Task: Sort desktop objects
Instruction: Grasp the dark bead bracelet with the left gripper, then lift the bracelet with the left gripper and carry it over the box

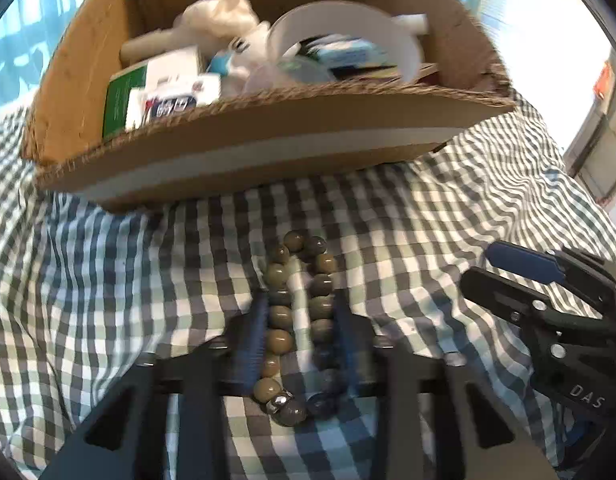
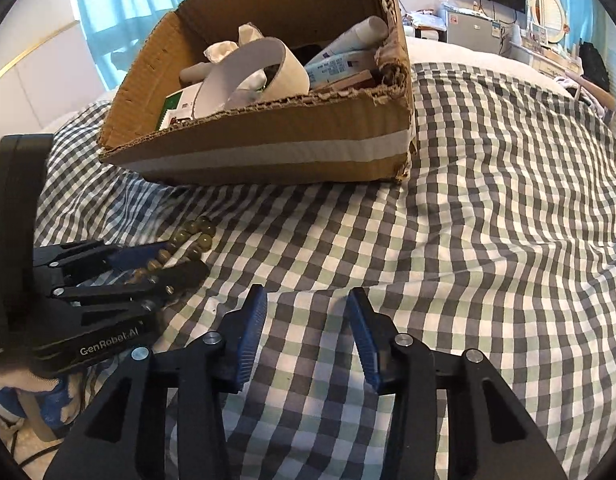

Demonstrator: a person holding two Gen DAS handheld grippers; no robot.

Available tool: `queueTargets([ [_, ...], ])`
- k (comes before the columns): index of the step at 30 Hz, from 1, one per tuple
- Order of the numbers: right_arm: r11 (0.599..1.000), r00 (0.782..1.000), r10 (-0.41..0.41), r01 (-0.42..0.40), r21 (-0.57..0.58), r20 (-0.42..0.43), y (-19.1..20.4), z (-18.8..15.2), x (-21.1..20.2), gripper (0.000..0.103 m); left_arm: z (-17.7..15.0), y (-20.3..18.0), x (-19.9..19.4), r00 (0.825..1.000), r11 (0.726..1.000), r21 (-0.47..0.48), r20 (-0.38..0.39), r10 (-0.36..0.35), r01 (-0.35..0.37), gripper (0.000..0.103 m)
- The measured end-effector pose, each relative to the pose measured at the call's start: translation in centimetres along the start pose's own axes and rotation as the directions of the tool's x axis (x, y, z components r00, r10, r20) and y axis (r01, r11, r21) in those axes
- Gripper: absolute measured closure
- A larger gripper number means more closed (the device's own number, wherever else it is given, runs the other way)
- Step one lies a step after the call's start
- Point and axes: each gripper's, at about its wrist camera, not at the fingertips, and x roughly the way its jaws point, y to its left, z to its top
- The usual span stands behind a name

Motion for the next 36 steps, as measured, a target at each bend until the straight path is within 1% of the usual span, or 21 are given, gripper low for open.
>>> queueTargets([
  [2, 1.000, 1.000, -0.006, 0.006, -0.005, 0.009, 0.2, 0.1, -0.3, 0.061, -0.1, -0.3, -0.3, 1.000, 1.000, 0.011, 0.011, 0.010, -0.011, 0.081],
  [6, 1.000, 0.999, -0.006, 0.007, -0.014, 0.037, 0.9, 0.3, -1.2, 0.061, -0.2, -0.1, -1.1, 1.000, 1.000, 0.001, 0.024, 0.004, -0.004, 0.082],
  [11, 1.000, 0.997, -0.003, 0.005, -0.028, 0.077, 2.1, 0.5, -2.4, 0.061, -0.2, -0.3, -2.7, 0.998, 1.000, 0.003, 0.061, 0.005, -0.005, 0.083],
  [12, 0.999, 0.996, -0.002, 0.005, -0.032, 0.088, 2.4, 0.6, -2.8, 0.061, -0.3, -0.3, -3.0, 0.998, 1.000, 0.006, 0.071, 0.002, -0.003, 0.092],
  [13, 0.999, 0.995, -0.001, 0.005, -0.036, 0.099, 2.6, 0.6, -3.2, 0.061, -0.4, 0.5, -3.9, 0.997, 1.000, 0.006, 0.080, 0.001, -0.002, 0.092],
  [15, 0.999, 0.992, 0.001, 0.005, -0.044, 0.127, 3.1, 0.9, -4.1, 0.061, -0.3, 0.3, -4.9, 0.995, 1.000, 0.011, 0.104, 0.003, -0.005, 0.092],
  [21, 0.998, 0.981, -0.001, 0.012, -0.058, 0.192, 4.2, 1.6, -6.4, 0.061, 0.4, 0.8, -6.8, 0.989, 1.000, 0.015, 0.145, -0.002, 0.000, 0.092],
  [26, 0.998, 0.968, 0.000, 0.017, -0.062, 0.252, 4.6, 2.3, -8.6, 0.061, 0.6, 0.3, -8.7, 0.979, 1.000, 0.006, 0.205, -0.006, 0.005, 0.092],
  [30, 0.998, 0.951, 0.002, 0.019, -0.066, 0.309, 5.1, 3.1, -10.6, 0.061, 1.1, 0.2, -10.4, 0.968, 1.000, 0.005, 0.250, -0.011, 0.011, 0.092],
  [33, 0.997, 0.940, 0.006, 0.019, -0.071, 0.340, 5.3, 3.4, -11.8, 0.061, 1.3, -0.1, -11.6, 0.959, 1.000, 0.001, 0.283, -0.014, 0.014, 0.092],
  [36, 0.997, 0.930, -0.002, 0.031, -0.072, 0.368, 5.6, 3.6, -12.9, 0.061, 1.5, -0.2, -13.3, 0.945, 1.000, -0.003, 0.326, -0.016, 0.018, 0.092],
])
